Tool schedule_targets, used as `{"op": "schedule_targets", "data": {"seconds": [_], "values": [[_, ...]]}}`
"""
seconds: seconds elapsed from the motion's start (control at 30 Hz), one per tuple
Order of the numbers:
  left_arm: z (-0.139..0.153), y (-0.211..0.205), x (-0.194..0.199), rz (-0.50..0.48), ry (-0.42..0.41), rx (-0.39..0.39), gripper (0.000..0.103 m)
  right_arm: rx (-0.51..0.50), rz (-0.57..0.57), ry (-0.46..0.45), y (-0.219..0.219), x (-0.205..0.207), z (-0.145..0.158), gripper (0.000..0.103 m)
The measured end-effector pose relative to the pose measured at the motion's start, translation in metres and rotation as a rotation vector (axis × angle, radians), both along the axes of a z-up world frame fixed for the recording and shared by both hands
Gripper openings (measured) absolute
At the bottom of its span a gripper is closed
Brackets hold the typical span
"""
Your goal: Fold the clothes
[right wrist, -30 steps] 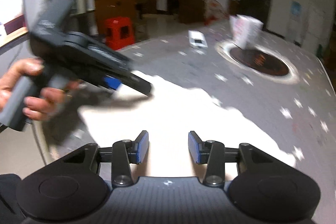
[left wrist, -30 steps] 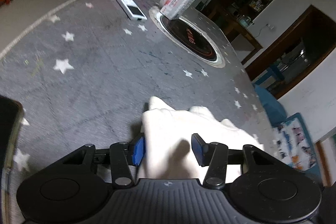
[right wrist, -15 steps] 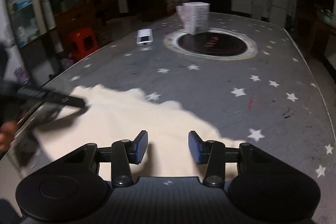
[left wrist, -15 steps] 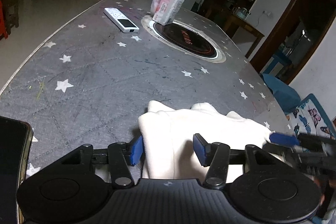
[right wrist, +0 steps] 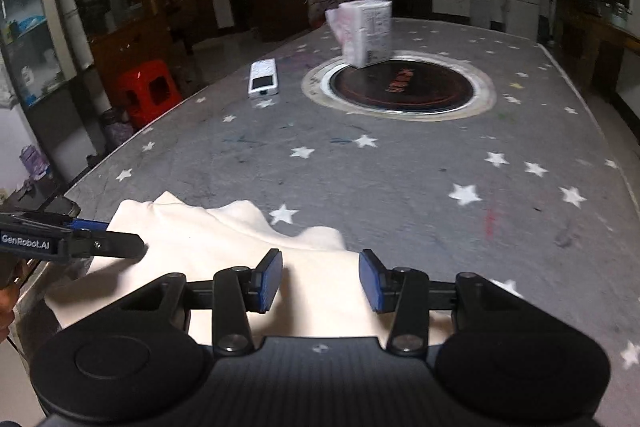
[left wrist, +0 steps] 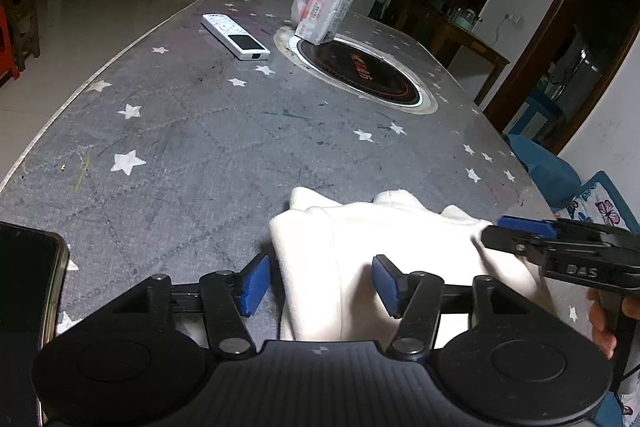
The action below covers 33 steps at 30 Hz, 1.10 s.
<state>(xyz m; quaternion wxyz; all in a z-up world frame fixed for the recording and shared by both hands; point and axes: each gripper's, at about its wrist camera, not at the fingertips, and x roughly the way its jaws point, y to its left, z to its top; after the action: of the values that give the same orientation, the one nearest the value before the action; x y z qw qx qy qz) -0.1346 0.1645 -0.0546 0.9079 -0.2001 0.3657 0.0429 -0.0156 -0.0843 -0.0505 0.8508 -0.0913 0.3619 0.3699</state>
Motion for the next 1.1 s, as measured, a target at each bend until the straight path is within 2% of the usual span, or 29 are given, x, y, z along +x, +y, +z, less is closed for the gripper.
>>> {"op": "schedule_targets", "data": {"seconds": [0.17, 0.37, 0.67, 0.93, 1.1], "values": [[0.003, 0.003, -0.003, 0.001, -0.001, 0.008, 0.063, -0.057, -0.007, -0.006, 0.009, 0.002, -0.01, 0.042], [0.015, -0.006, -0.01, -0.033, -0.037, 0.046, 0.064, -0.089, 0.085, -0.069, 0.001, -0.025, 0.005, 0.042], [0.023, -0.044, -0.029, -0.125, -0.081, 0.186, 0.064, -0.152, 0.234, -0.169, -0.003, -0.083, 0.01, 0.042], [0.015, -0.066, -0.047, -0.186, -0.103, 0.273, 0.064, -0.179, 0.272, -0.214, -0.012, -0.111, 0.002, 0.042], [0.003, -0.071, -0.049, -0.204, -0.075, 0.33, 0.064, -0.186, 0.289, -0.211, -0.018, -0.121, -0.004, 0.043]]}}
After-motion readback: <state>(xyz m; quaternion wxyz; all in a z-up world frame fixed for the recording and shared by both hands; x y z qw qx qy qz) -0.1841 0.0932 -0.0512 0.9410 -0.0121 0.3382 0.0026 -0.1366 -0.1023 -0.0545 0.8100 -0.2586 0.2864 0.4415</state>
